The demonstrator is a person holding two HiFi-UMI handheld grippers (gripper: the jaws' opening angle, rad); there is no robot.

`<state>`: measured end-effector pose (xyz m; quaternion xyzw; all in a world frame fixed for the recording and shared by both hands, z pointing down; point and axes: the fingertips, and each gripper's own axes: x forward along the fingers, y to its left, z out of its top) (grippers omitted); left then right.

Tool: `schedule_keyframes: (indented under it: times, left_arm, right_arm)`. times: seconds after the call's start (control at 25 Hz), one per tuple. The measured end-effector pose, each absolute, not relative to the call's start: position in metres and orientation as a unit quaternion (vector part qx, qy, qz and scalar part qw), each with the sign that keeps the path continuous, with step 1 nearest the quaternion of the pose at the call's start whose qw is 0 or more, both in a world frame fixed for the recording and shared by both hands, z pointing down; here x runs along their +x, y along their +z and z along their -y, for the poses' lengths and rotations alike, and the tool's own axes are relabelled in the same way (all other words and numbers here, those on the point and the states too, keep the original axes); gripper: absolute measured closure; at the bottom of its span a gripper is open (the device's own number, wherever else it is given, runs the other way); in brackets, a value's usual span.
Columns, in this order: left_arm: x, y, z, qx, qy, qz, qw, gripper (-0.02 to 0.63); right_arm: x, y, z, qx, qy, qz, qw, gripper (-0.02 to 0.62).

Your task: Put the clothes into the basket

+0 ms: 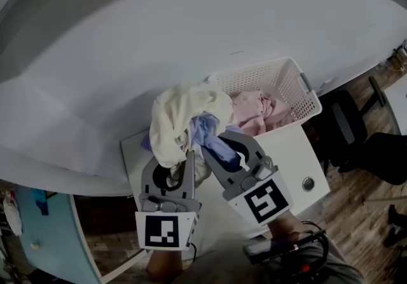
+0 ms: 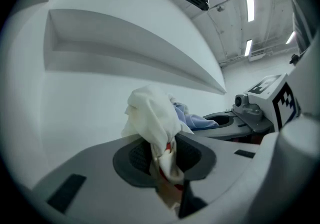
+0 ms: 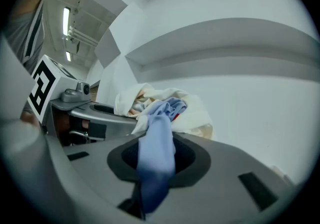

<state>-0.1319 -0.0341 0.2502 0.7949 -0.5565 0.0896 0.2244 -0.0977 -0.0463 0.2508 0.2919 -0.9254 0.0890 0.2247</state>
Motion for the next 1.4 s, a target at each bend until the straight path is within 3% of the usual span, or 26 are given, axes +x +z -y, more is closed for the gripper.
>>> schedule_keyframes:
  times: [0.28, 0.52, 0.96, 1.08, 1.2, 1.4]
  left_arm:
    - [-0.011, 0.238, 0.079, 0.849, 0.064, 0.479, 0.212, 0.517]
    - [0.048, 0.244, 0.098, 0.868, 0.054, 0.441, 0.223, 0.517]
    - [0.075, 0.305, 0.121, 0.858, 0.095, 0.431, 0.262, 0.512]
    - [0.072, 0.331, 0.125, 0.841, 0.133, 0.444, 0.278, 0.489]
    - [0.065, 0.346, 0.125, 0.83, 0.169, 0.449, 0.283, 0.415]
    - [0.058, 0.353, 0.118, 0.822, 0.171, 0.454, 0.299, 0.405]
  right_arm:
    - [0.025, 0.234, 0.086, 0.391, 0.077, 0.886, 0.236, 0.509]
    - [0.085, 0.241, 0.102, 0.431, 0.084, 0.862, 0.252, 0.508]
    - [0.116, 0.303, 0.122, 0.43, 0.128, 0.842, 0.301, 0.499]
    - [0.124, 0.331, 0.128, 0.43, 0.14, 0.821, 0.349, 0.447]
    - [0.13, 0.345, 0.129, 0.433, 0.154, 0.809, 0.367, 0.358]
    - [0.129, 0.354, 0.12, 0.426, 0.167, 0.803, 0.382, 0.349]
